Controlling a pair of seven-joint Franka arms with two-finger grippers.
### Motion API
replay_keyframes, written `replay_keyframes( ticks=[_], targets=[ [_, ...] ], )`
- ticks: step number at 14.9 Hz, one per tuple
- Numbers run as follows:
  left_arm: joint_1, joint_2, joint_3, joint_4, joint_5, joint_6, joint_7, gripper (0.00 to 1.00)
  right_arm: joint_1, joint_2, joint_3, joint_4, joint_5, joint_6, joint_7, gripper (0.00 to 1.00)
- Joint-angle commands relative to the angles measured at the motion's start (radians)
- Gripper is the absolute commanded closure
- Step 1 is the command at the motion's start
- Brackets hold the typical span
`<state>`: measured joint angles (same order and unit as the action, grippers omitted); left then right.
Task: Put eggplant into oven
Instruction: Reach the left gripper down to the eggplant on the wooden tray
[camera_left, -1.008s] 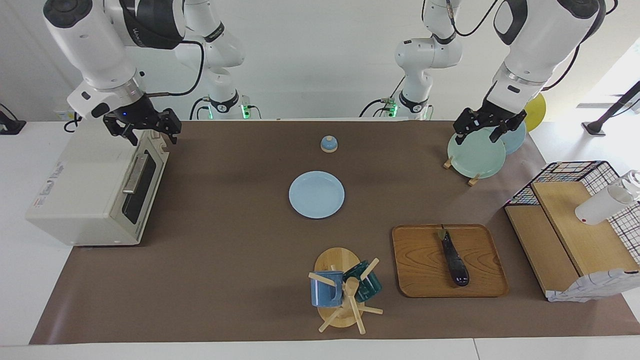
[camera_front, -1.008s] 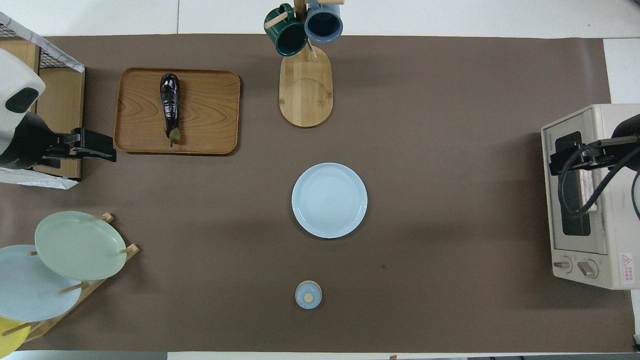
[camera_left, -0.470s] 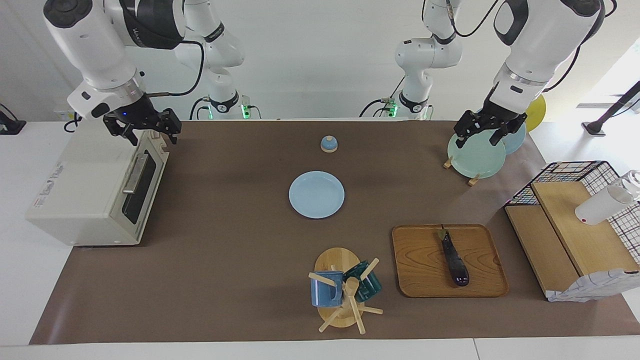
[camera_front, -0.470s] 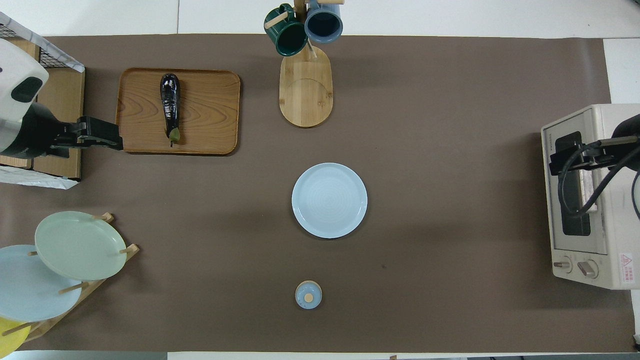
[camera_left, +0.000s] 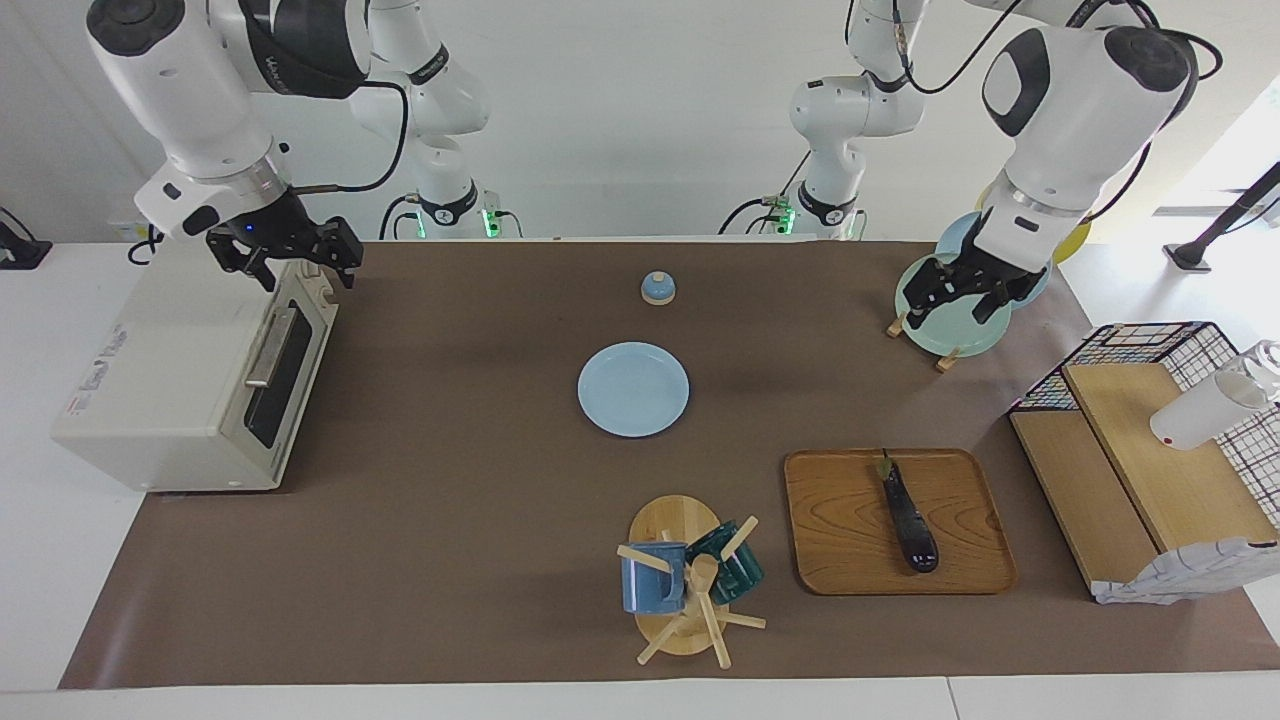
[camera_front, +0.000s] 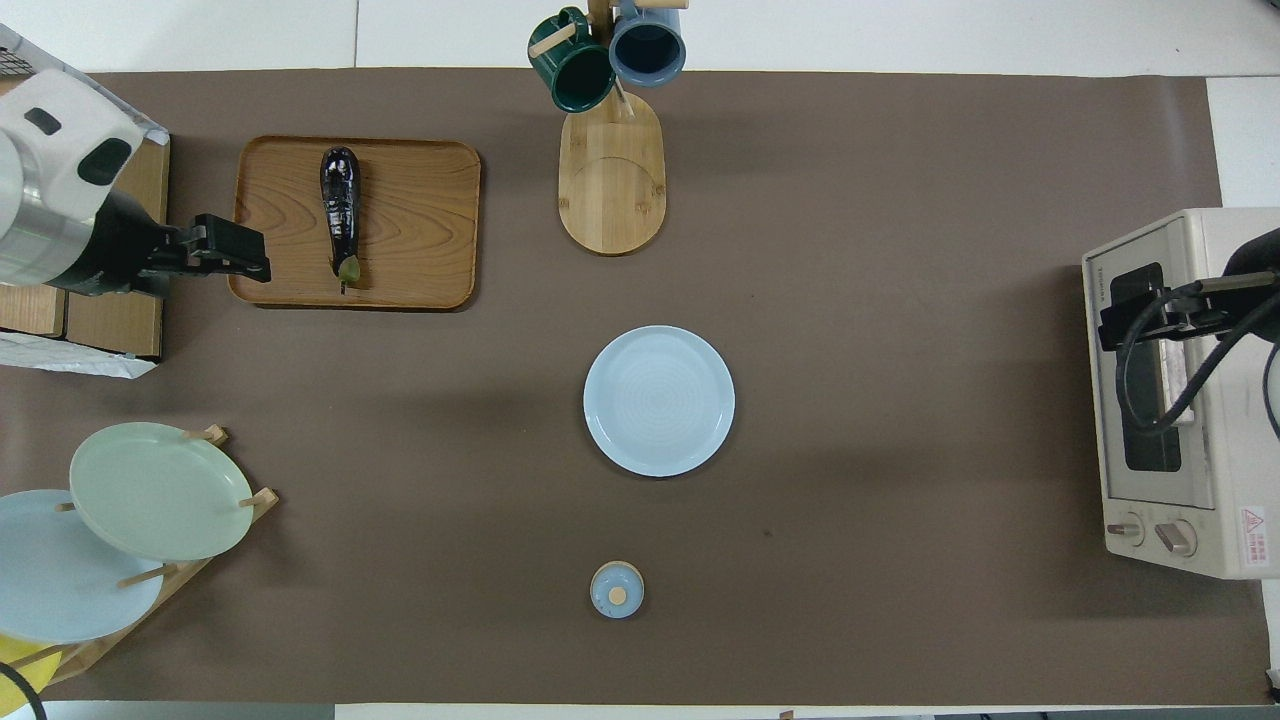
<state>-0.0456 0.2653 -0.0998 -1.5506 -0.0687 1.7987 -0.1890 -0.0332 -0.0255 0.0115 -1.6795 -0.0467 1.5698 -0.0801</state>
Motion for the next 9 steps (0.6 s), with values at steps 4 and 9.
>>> replay_keyframes(
  ticks=[4,9],
  targets=[
    [-0.007,0.185,0.003,0.093,0.039,0.129,0.013,0.00,-0.011,-0.028,0.004,-0.023,0.024,-0.020,0.003,0.00],
    [-0.017,0.337,-0.003,0.175,0.122,0.204,0.065,0.00,-0.013,-0.056,0.001,-0.107,0.007,0.087,0.005,1.00]
  ],
)
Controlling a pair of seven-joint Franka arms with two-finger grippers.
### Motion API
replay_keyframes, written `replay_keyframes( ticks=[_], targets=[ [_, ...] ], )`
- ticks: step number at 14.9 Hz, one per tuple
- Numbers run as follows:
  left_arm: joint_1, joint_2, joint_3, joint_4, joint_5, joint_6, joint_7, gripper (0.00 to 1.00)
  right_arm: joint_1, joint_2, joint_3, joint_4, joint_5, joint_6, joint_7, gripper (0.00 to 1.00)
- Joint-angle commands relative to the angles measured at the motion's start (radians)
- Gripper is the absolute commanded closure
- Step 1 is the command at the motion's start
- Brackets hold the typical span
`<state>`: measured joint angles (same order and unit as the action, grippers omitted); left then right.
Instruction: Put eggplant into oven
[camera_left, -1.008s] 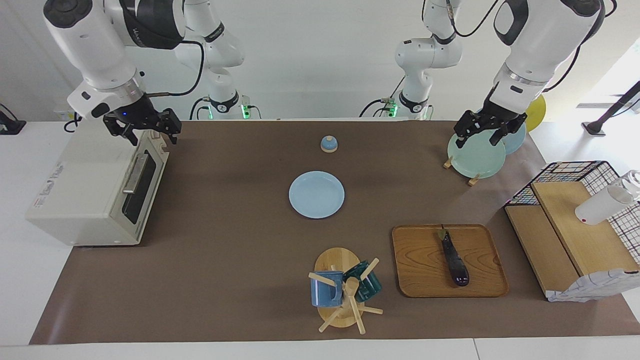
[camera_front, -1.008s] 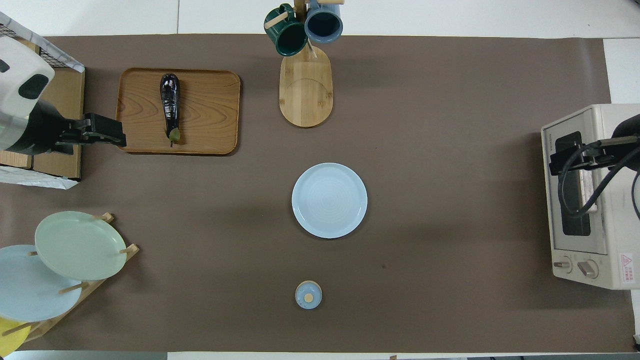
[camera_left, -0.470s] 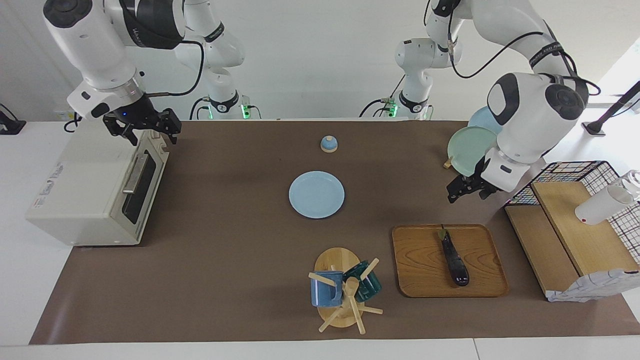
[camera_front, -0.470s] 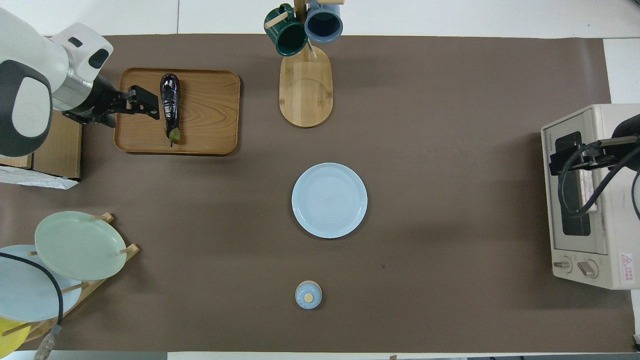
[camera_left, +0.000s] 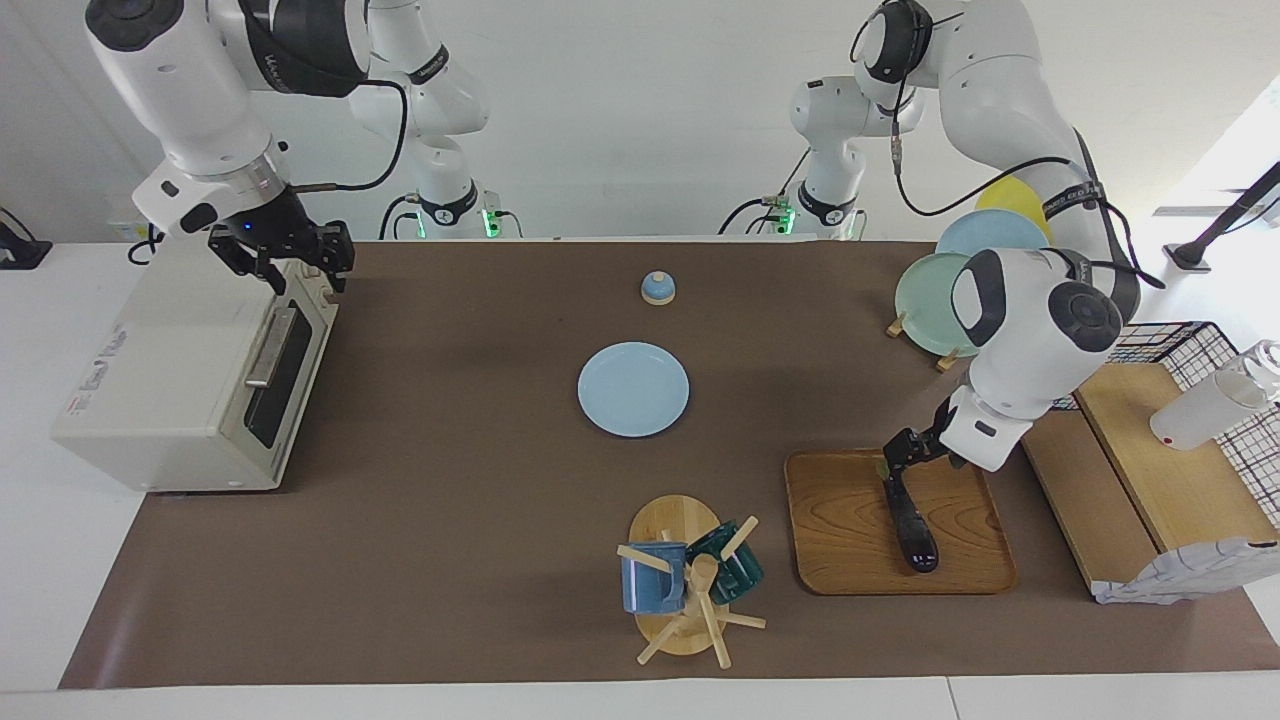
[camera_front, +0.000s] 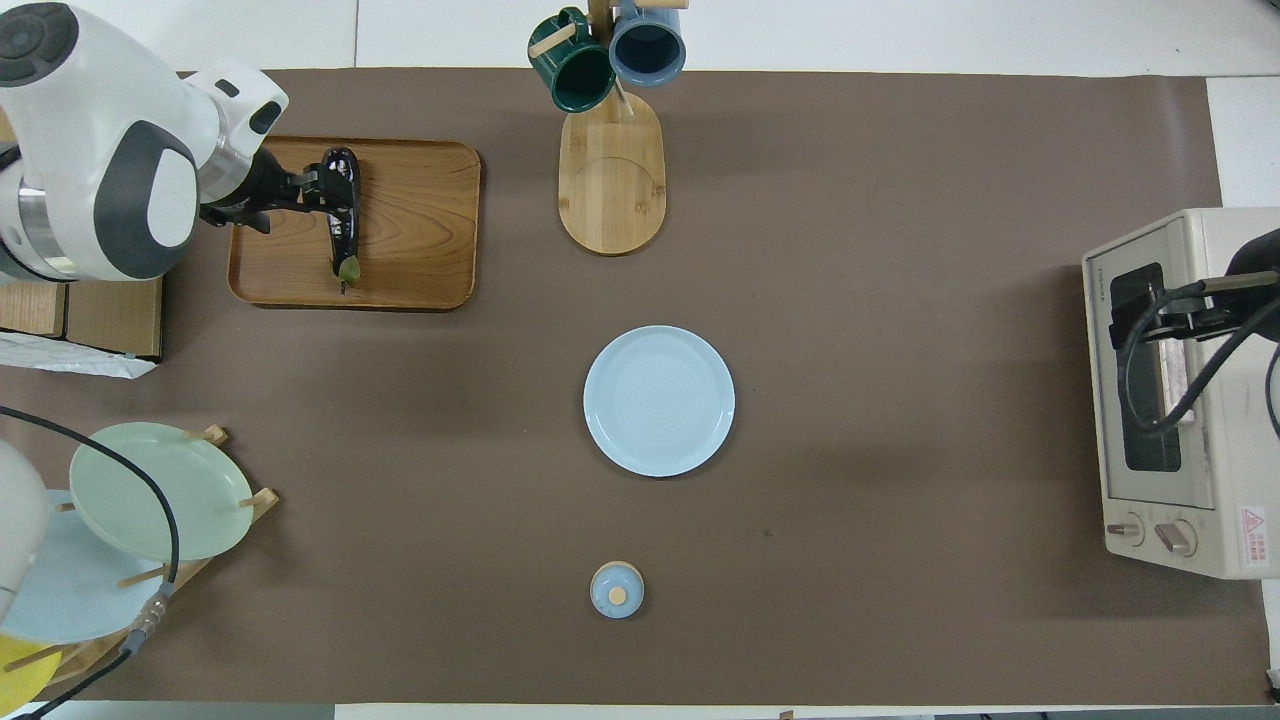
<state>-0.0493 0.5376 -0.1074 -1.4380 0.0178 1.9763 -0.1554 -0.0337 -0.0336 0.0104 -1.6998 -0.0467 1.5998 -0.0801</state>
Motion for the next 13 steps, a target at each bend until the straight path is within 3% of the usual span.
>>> replay_keyframes(
  ticks=[1,3,11,13],
  targets=[
    [-0.014,0.082,0.005,0.053,0.037,0.077,0.033,0.00,-0.021,-0.057,-0.004,-0.124,0.005,0.107,0.000,1.00],
    [-0.012,0.079,0.003,0.002,0.033,0.176,0.033,0.00,-0.054,-0.063,-0.004,-0.173,-0.002,0.161,-0.016,1.00],
    [-0.008,0.076,0.006,-0.064,0.044,0.254,0.080,0.00,-0.090,-0.058,-0.006,-0.293,-0.104,0.277,-0.089,1.00],
    [-0.008,0.070,0.006,-0.087,0.044,0.274,0.080,0.01,-0.087,-0.054,-0.004,-0.310,-0.194,0.298,-0.107,1.00]
  ],
)
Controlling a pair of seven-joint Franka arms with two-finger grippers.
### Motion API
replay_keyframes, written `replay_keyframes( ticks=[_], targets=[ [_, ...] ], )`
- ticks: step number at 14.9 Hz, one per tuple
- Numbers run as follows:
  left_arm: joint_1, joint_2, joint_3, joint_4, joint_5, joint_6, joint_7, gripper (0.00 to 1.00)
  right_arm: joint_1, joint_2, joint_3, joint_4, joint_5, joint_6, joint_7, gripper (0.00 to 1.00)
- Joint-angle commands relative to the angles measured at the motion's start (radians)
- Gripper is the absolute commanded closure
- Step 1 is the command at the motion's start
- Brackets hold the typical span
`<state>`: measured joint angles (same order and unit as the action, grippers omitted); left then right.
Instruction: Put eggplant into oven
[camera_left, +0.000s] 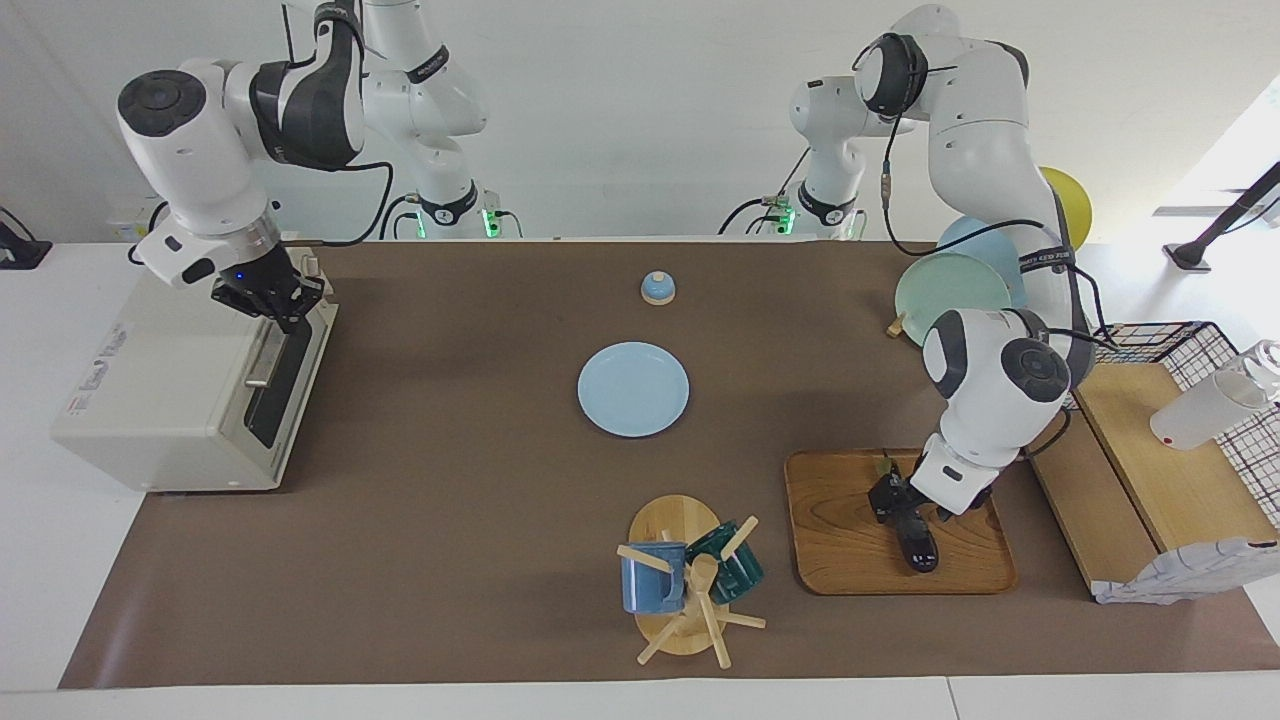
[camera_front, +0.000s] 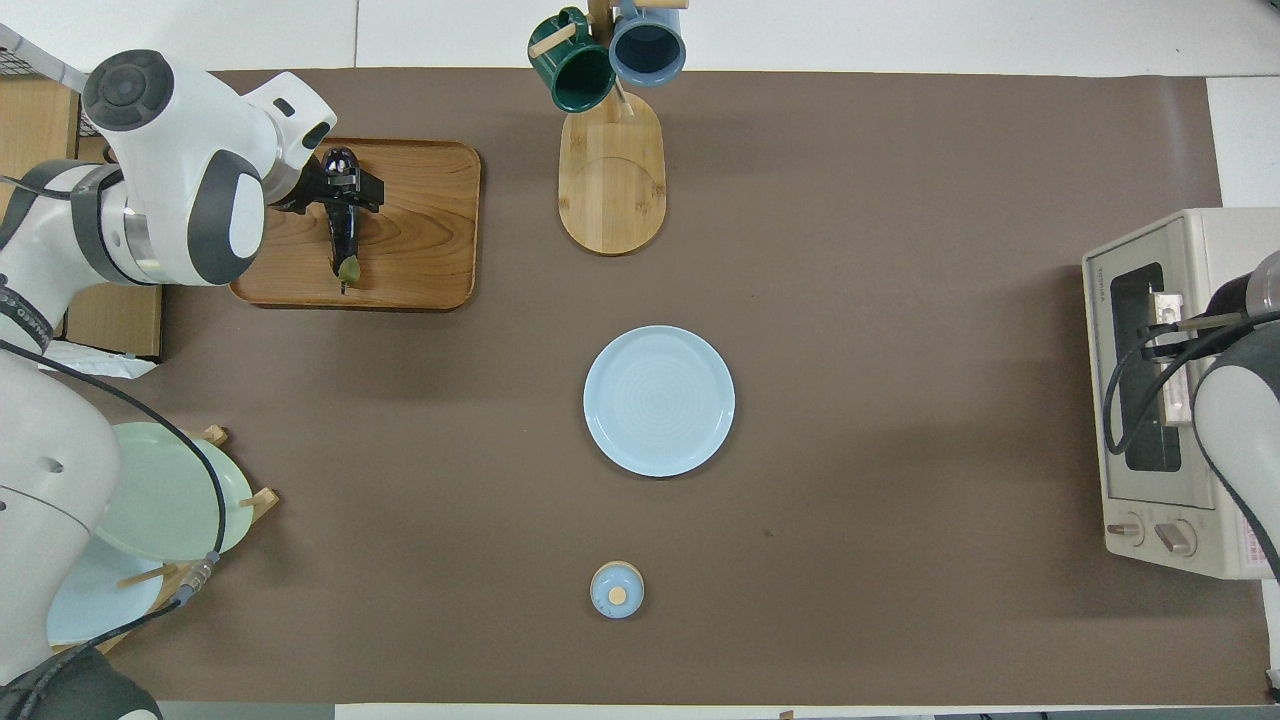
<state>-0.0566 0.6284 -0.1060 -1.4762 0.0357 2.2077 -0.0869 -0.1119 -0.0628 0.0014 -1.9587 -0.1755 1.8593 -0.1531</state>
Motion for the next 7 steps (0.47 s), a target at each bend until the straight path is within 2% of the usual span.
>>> replay_keyframes(
  ticks=[1,5,7],
  targets=[
    [0.000,-0.021,0.005,-0.052,0.027,0.043,0.015,0.01,-0.008,-0.022,0.005,-0.055,-0.087,0.044,-0.034,1.00],
    [-0.002,-0.026,0.005,-0.070,0.027,0.049,0.015,0.05,-0.011,-0.014,0.005,-0.081,-0.111,0.078,-0.074,1.00],
    [-0.002,-0.027,0.005,-0.072,0.026,0.055,0.016,0.16,-0.009,-0.015,0.005,-0.123,-0.142,0.112,-0.075,1.00]
  ],
)
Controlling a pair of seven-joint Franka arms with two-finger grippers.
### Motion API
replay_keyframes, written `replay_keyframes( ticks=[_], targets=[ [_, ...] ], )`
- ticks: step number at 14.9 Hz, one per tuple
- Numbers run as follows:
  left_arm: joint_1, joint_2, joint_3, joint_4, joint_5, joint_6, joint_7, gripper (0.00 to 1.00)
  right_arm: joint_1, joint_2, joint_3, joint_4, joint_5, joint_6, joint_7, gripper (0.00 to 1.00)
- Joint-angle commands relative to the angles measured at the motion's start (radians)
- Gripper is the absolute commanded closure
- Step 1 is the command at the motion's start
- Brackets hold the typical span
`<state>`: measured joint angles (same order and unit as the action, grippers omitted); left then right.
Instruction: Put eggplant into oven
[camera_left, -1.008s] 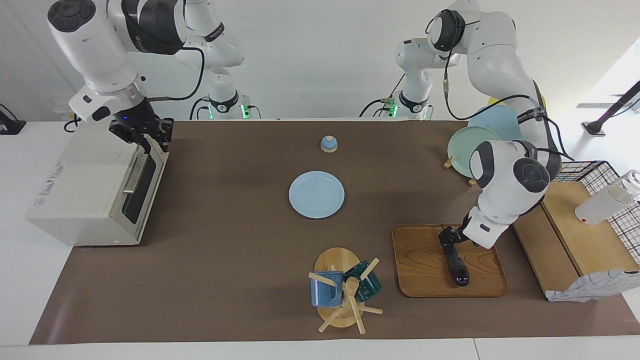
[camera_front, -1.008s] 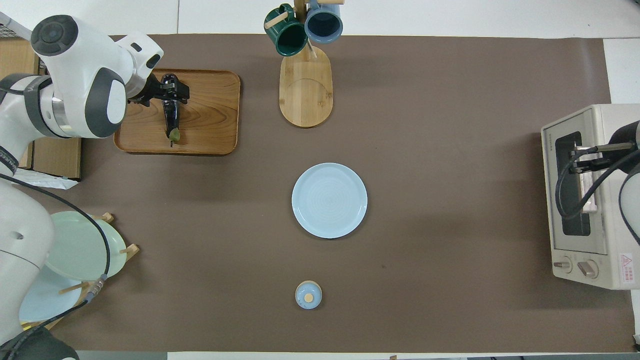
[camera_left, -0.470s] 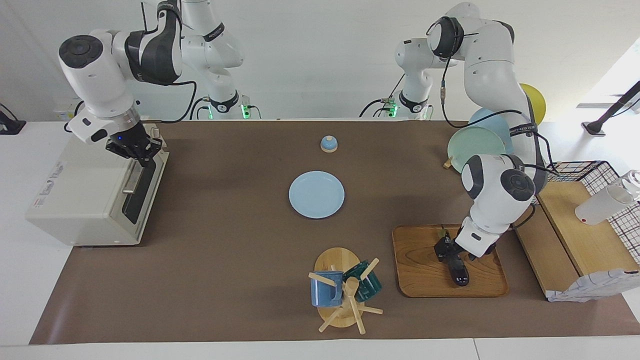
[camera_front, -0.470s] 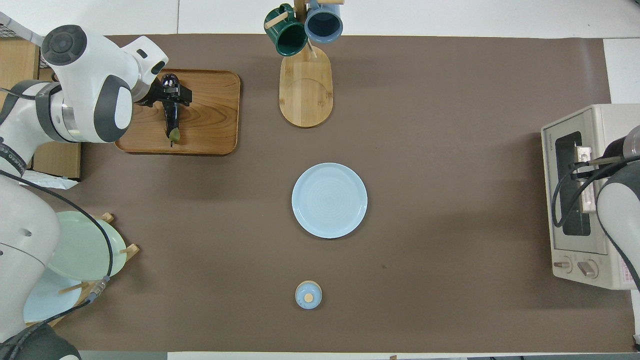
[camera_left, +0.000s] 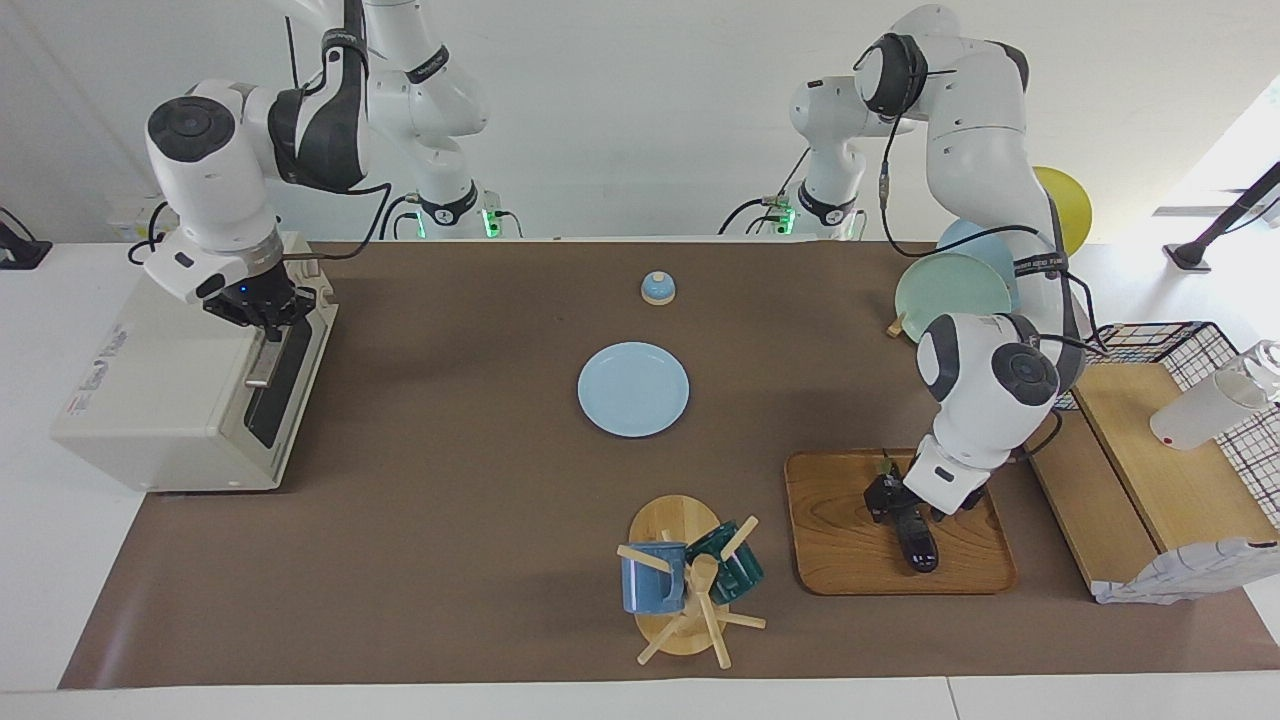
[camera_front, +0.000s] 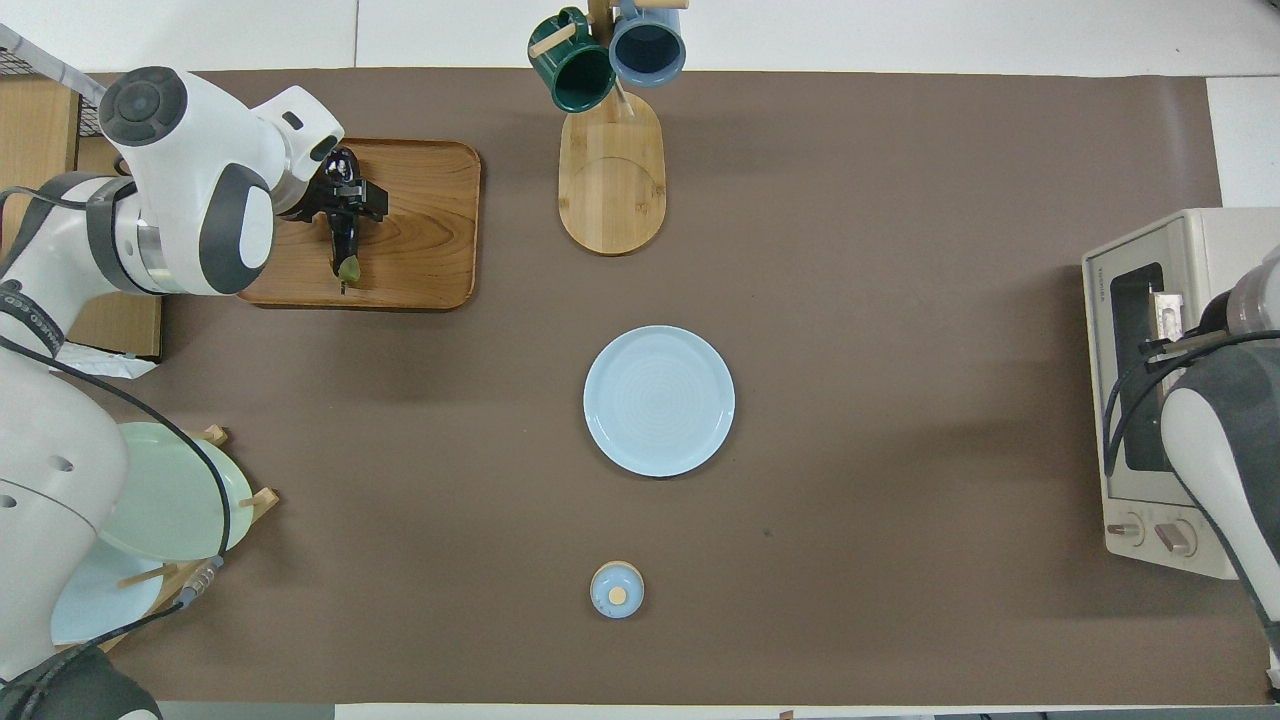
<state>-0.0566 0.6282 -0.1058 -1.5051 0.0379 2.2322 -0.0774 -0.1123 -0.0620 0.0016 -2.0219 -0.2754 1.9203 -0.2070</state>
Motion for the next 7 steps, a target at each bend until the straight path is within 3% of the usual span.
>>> replay_keyframes(
  ticks=[1,5,7],
  targets=[
    [-0.002,-0.027,0.005,-0.043,0.023,0.026,0.007,0.27,-0.007,-0.016,0.005,-0.076,-0.053,0.069,-0.023,1.00],
    [-0.003,-0.027,0.005,-0.006,0.022,-0.027,0.007,1.00,0.009,0.001,0.009,-0.110,-0.053,0.121,-0.009,1.00],
    [-0.003,-0.030,0.001,0.057,0.008,-0.116,-0.002,1.00,0.052,0.022,0.008,-0.110,-0.050,0.137,0.046,1.00]
  ],
)
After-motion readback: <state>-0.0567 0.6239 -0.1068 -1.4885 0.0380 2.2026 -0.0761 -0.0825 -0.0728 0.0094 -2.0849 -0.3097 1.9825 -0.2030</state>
